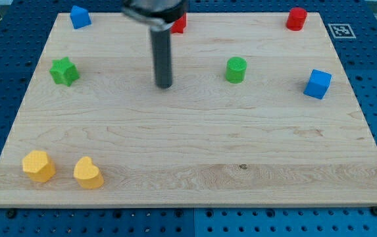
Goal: Push the yellow heart to the bottom right
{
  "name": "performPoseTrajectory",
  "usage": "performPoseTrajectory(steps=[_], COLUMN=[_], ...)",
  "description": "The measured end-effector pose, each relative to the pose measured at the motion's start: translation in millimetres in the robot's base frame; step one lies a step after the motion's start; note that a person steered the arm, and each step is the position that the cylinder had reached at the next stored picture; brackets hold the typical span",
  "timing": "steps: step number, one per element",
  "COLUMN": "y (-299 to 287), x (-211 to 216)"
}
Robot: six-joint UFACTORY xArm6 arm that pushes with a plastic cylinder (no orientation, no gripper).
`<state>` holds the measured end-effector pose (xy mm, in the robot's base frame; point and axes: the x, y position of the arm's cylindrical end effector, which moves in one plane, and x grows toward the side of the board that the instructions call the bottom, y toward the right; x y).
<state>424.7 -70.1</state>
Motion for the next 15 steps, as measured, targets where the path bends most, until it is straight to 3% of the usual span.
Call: performPoseTrajectory(steps=[1, 2, 5, 7, 13, 15], y=[-50, -62, -70, -110, -111, -111], x=[61, 77, 81, 102, 167, 171])
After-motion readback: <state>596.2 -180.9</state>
